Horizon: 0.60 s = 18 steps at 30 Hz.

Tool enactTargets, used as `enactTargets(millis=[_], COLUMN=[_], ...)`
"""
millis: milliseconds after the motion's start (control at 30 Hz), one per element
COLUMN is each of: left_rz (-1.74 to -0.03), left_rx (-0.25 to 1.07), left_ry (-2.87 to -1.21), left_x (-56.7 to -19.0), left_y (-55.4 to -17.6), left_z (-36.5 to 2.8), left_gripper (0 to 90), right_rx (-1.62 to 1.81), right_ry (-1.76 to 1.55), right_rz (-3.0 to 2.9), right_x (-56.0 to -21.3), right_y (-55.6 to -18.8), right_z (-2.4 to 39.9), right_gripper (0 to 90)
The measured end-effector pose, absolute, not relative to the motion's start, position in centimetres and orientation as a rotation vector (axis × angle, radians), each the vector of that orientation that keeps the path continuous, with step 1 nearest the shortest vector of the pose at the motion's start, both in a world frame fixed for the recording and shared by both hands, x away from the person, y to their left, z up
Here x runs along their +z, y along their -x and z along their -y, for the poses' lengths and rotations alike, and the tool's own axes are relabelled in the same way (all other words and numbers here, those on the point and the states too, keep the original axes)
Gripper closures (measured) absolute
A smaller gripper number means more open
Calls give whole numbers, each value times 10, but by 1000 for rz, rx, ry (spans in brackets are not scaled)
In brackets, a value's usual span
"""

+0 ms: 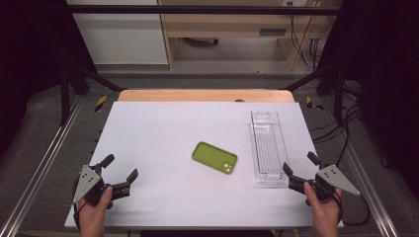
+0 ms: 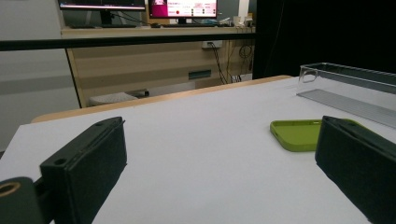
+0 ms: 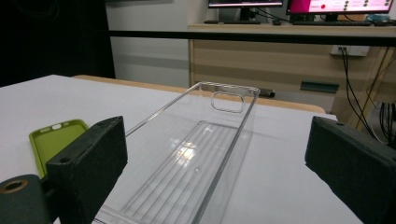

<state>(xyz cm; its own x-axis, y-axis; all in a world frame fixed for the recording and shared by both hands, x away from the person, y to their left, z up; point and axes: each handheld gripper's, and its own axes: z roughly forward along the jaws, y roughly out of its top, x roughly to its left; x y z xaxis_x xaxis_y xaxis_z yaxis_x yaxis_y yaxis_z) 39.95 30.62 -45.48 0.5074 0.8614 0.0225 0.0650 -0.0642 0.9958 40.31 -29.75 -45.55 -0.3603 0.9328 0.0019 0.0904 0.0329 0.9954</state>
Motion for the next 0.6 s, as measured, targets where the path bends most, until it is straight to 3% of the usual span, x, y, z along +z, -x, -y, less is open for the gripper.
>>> enactTargets(millis=[600], left_rz=[-850], left_rx=[804], left_ry=[-1507], left_x=[-455], left_y=[-400], left_z=[-306], left_gripper=[17], right_rx=[1417], right_ry=[-1117], right_rz=[-1548], right_x=[-457], right_y=[-400], right_z=[300], right_gripper=[35])
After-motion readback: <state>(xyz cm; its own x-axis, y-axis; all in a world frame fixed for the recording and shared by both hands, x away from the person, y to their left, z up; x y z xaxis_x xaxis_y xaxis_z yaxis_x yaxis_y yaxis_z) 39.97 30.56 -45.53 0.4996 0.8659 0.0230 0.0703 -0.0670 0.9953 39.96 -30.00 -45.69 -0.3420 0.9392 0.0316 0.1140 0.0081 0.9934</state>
